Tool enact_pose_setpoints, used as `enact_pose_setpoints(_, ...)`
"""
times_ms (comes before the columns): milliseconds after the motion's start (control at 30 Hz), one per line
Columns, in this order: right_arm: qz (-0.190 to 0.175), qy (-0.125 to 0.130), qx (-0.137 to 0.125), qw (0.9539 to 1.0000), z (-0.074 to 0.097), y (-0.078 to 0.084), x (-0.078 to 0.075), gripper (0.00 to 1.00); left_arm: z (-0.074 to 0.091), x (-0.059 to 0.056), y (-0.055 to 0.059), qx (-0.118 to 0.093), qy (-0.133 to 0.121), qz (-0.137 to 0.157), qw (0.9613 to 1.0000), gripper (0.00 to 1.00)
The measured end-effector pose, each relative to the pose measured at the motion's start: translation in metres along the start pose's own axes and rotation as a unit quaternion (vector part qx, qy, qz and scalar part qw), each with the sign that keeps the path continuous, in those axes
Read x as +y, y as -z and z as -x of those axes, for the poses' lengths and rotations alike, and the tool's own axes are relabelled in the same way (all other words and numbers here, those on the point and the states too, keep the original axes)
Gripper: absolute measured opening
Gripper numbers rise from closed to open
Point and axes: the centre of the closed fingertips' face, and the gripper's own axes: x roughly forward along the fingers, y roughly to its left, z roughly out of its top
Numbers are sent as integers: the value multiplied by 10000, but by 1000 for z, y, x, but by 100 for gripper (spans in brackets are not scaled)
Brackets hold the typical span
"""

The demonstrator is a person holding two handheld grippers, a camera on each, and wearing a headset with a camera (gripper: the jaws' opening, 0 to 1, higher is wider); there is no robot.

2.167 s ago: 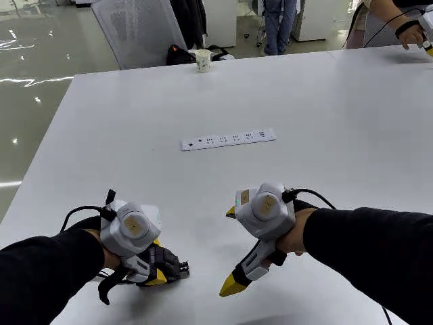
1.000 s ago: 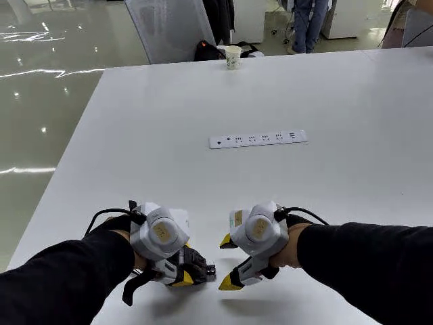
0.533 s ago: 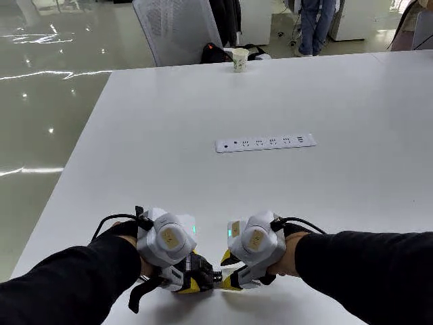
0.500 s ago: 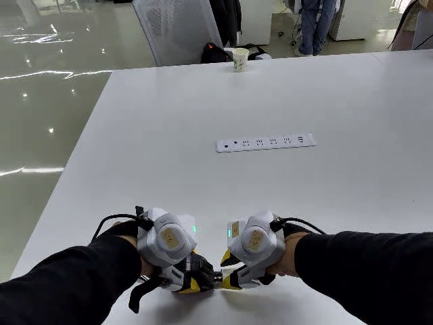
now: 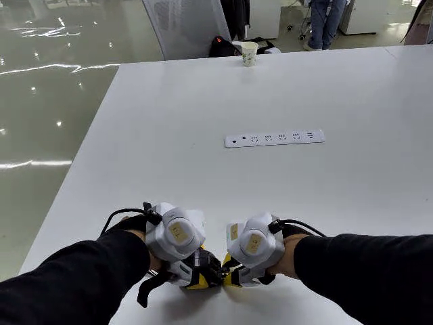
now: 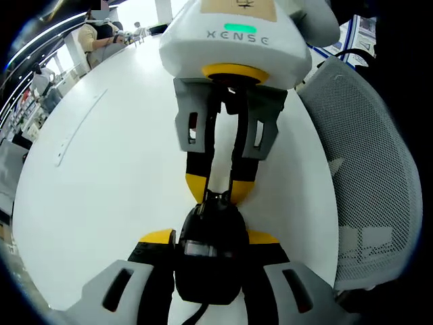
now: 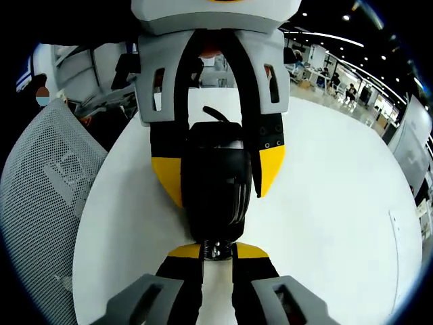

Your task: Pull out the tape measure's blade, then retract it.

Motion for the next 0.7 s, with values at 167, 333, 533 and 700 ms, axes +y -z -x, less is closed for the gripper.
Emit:
enact_pose_setpoints(167,-22,-51,-79,10000,0,0,1,12,0,-1,0,27,-21,-6,10000,33)
enact_pose_setpoints(333,-15,-8,-28,10000,0,1,1,11,0,-1,1,29,3,4,10000,33)
enact_pose_setpoints(533,-26,-14,-17,10000,3,2,2,11,0,-1,1,28,2,-4,10000,33)
enact_pose_setpoints(700,-31,-43,-21,10000,4,3,2,11,0,-1,1,33,-5,28,10000,33)
